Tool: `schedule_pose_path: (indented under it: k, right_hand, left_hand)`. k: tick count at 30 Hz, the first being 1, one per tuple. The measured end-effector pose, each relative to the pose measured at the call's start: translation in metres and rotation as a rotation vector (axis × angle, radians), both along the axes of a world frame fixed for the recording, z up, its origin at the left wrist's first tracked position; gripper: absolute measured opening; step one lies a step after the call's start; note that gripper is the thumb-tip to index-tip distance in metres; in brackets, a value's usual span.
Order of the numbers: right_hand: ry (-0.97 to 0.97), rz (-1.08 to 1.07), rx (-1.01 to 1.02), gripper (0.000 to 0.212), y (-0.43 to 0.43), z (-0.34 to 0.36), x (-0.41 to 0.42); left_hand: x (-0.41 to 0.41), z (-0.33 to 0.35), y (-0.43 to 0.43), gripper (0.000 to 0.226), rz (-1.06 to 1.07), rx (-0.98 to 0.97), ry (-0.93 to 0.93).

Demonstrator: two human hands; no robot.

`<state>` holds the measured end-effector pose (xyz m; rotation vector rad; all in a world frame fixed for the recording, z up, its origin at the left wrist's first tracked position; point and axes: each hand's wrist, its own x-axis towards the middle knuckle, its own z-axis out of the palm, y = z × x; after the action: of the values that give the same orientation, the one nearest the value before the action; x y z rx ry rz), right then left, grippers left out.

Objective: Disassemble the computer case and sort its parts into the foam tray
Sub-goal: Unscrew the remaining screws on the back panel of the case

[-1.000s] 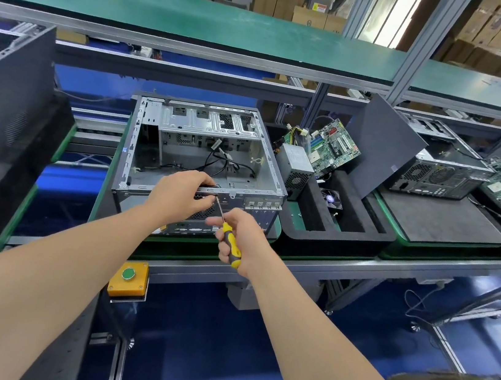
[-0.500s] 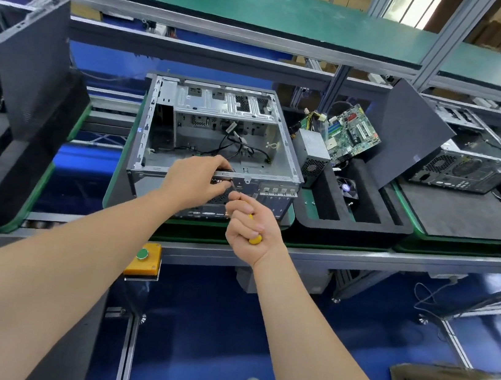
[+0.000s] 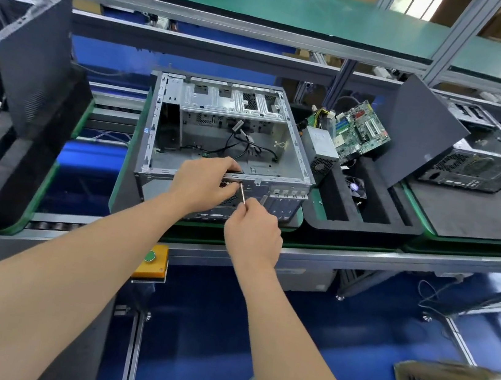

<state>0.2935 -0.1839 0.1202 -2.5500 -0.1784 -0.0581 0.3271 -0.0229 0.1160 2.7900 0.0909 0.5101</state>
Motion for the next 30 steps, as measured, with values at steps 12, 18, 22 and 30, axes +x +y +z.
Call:
schedule_pose_path:
  k: [12,18,22,30]
  right_hand:
    - [1.055,0.076,1.145,0.022,-0.032,0.016,0.018]
    - [1.44,0.147,1.747,0.034,-0.032,-0.001,0.014]
    - [1.561,0.138,1.919,0.038,-0.035,-0.002,0.02]
    - [1.351,0.091,1.537,0.027,-0.041,0.003,0.03]
  left_hand:
    - [-0.005,0.007,0.001,0.034,-0.04,-0.006,0.013]
    - [-0.007,0.01,-0.001,0.027,-0.027,-0.052,0.038]
    - [-0.006,0.016,-0.006,0.024,0.001,-0.098,0.084]
    - [-0.001,0.019,-0.012,0.024,0.089,-0.2,0.175]
